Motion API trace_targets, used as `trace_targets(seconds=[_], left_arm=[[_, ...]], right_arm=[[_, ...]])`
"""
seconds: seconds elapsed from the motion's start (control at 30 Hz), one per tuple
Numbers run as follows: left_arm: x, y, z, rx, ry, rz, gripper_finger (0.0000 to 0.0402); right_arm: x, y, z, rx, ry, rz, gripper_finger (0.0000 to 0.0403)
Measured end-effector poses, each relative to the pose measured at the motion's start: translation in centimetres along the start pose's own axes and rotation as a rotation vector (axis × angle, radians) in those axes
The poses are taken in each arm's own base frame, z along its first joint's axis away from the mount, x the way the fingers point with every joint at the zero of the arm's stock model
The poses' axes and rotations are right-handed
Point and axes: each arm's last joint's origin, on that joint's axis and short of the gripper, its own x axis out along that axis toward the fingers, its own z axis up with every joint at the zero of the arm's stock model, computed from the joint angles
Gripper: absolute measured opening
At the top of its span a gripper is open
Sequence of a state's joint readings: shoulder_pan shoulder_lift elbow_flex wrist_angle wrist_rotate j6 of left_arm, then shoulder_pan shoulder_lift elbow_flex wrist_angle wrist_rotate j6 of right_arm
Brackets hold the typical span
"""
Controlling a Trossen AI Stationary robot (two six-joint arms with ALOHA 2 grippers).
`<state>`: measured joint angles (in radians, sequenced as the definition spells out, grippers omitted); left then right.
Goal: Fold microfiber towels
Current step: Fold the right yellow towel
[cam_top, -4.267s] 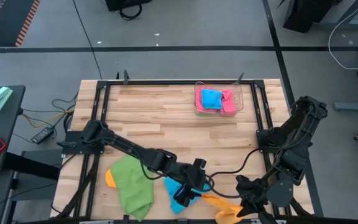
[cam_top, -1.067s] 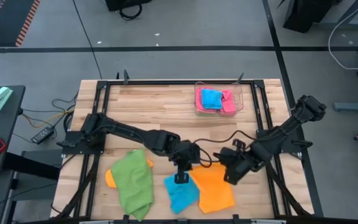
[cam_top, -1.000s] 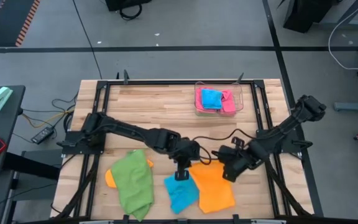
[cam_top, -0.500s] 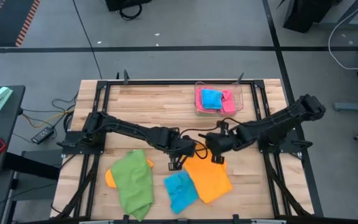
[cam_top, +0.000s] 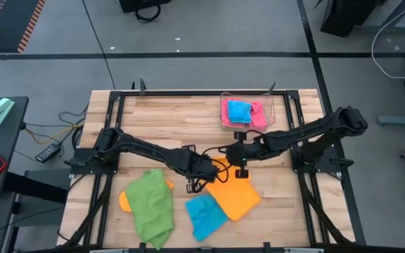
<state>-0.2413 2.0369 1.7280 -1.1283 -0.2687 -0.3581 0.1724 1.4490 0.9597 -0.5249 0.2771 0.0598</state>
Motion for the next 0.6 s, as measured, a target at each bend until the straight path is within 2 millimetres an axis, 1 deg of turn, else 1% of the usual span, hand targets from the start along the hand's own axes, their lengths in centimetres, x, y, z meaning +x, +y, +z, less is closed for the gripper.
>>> trace_targets(seconds=[0.07, 0.13, 0.3, 0.37, 0.47, 0.6], left_arm=[[1.0, -0.1, -0.7, -0.013, 0.034, 0.013, 0.0035], [2.0, -0.1, -1.5, -0.017, 0.076, 0.031, 0.0039], [4.1, 0.1, -3.4, -0.033, 0.165, 0.07, 0.0018], [4.7, 0.2, -4.2, -0.043, 0.202, 0.088, 0.001], [5.3, 0.3, -5.3, -0.053, 0.252, 0.119, 0.001], [6.0, 0.5, -6.8, -0.063, 0.321, 0.181, 0.0036]], right_arm=[[0.2, -0.2, -0.3, -0.004, 0.018, 0.004, 0.0131], [0.2, -0.5, -0.6, -0.006, 0.049, 0.002, 0.015], [-0.1, -0.6, -1.1, 0.003, 0.133, -0.002, 0.0186], [0.2, -0.6, -1.6, 0.011, 0.152, -0.004, 0.0195], [0.7, -0.4, -2.5, 0.034, 0.176, -0.007, 0.0202], [1.7, 0.6, -3.8, 0.054, 0.151, 0.011, 0.0204]])
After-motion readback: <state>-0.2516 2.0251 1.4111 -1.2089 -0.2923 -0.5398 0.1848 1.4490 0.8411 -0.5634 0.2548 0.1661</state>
